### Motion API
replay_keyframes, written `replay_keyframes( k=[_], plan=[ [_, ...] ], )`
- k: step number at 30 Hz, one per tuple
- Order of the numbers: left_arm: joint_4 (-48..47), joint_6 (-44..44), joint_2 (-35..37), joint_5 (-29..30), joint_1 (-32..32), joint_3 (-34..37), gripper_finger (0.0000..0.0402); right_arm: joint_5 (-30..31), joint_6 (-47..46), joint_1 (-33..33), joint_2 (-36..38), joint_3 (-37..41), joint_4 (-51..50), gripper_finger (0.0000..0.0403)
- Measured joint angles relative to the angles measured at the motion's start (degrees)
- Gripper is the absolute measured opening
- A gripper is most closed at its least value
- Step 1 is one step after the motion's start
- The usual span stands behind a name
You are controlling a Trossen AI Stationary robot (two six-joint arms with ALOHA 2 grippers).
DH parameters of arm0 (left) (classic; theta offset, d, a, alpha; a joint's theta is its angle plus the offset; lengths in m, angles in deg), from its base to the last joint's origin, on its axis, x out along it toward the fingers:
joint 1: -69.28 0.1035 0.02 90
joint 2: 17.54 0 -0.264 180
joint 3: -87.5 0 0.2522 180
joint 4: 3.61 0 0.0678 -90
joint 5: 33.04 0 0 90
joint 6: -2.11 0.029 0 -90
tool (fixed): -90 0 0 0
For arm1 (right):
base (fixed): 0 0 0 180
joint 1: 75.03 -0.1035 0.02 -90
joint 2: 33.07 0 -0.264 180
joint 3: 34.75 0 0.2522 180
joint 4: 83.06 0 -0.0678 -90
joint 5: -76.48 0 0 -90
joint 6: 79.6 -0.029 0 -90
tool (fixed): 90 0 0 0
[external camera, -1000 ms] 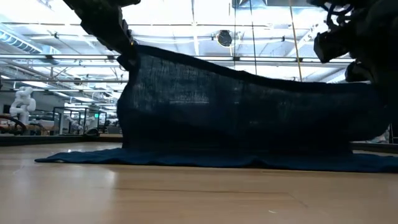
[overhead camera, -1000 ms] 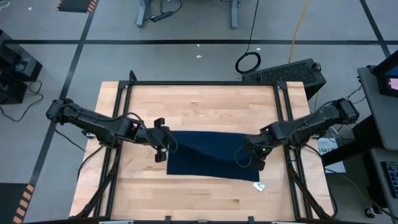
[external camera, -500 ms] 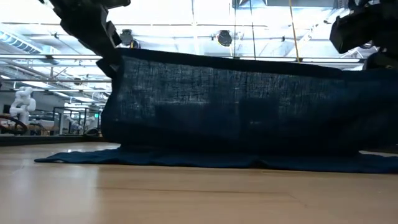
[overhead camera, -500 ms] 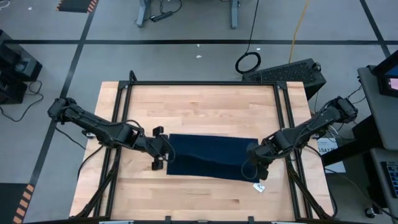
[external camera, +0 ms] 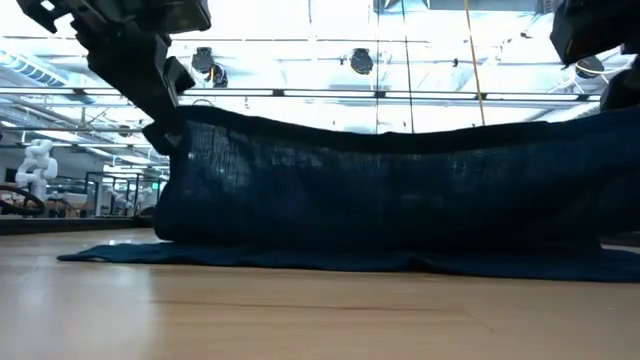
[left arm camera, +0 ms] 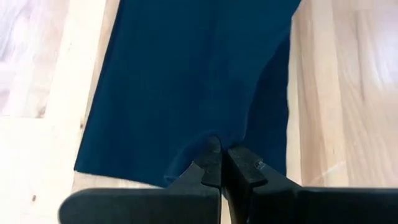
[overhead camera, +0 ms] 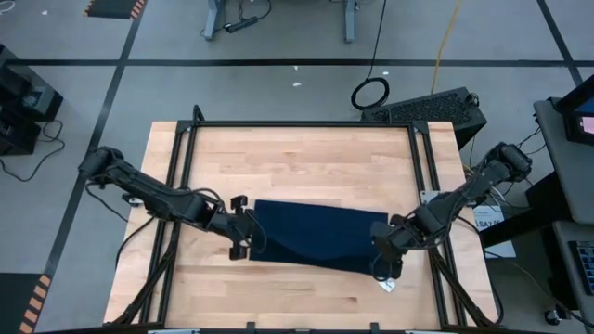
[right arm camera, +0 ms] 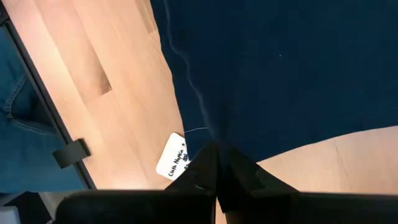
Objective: Roll towel into tight, uniform cylinder
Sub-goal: Roll the blue cloth napkin
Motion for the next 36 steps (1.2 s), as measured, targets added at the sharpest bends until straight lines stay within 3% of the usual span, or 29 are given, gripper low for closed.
replay_keyframes(
  k=[10, 18, 25, 31, 36],
  plan=[
    [3.4, -1.5, -3.0, 0.0, 0.0, 0.0, 0.0004, -1.4, -1.5, -4.6, -4.3, 0.0, 0.0, 0.0014],
    [9.1, -3.0, -7.2, -2.5, 0.0, 0.0, 0.0004, -3.0, -0.3, -6.4, -5.3, 0.0, 0.5, 0.011],
    [12.3, -4.4, -10.9, -5.5, 0.0, 0.0, 0.0004, 4.0, 3.0, -7.9, -5.3, 0.0, 0.5, 0.0186],
    [12.0, -4.5, -11.6, -6.4, 0.0, 0.0, 0.0004, 6.6, 2.5, -15.0, -5.6, 0.0, 3.5, 0.0197],
    [11.9, -4.5, -11.6, -6.5, 0.0, 0.0, 0.0004, 11.3, 0.1, -22.5, -8.9, 0.0, 9.9, 0.0179]
  ],
)
